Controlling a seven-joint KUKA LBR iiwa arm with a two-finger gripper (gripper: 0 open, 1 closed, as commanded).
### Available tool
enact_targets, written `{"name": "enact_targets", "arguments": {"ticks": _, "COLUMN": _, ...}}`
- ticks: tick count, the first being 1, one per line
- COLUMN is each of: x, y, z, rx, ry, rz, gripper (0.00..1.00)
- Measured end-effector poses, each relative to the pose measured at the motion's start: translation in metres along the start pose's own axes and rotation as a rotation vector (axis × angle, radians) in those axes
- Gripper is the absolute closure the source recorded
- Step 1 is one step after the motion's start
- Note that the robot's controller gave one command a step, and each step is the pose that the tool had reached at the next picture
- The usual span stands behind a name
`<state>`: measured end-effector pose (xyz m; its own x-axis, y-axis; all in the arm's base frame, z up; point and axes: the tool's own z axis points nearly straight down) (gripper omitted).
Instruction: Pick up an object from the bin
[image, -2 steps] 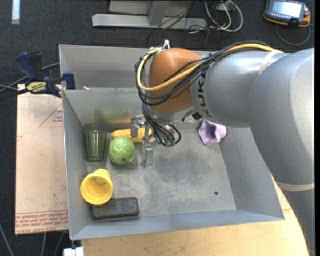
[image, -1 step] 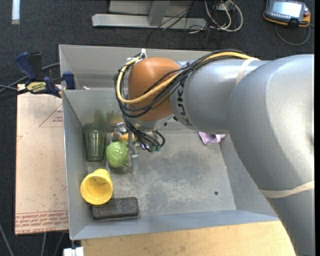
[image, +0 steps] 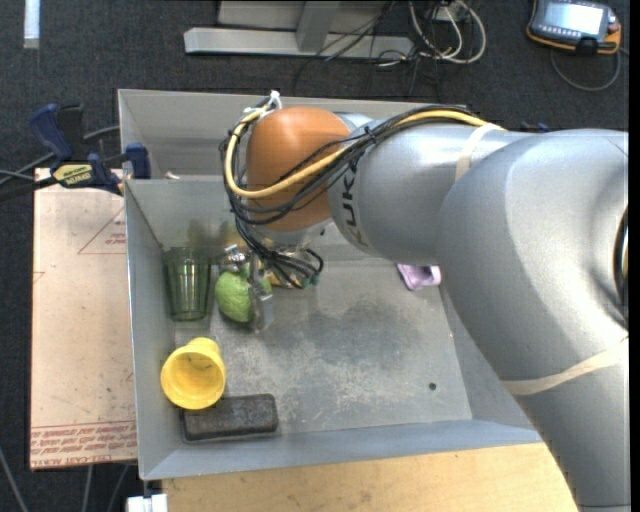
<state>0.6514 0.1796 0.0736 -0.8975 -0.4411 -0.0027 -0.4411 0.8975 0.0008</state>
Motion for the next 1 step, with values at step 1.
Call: {"name": "enact_targets", "arguments": {"ticks": 1, "x": 0.0, "y": 0.0, "z": 0.0, "rx": 0.0, "ry": 0.0, "rz": 0.0, "gripper": 1.0}}
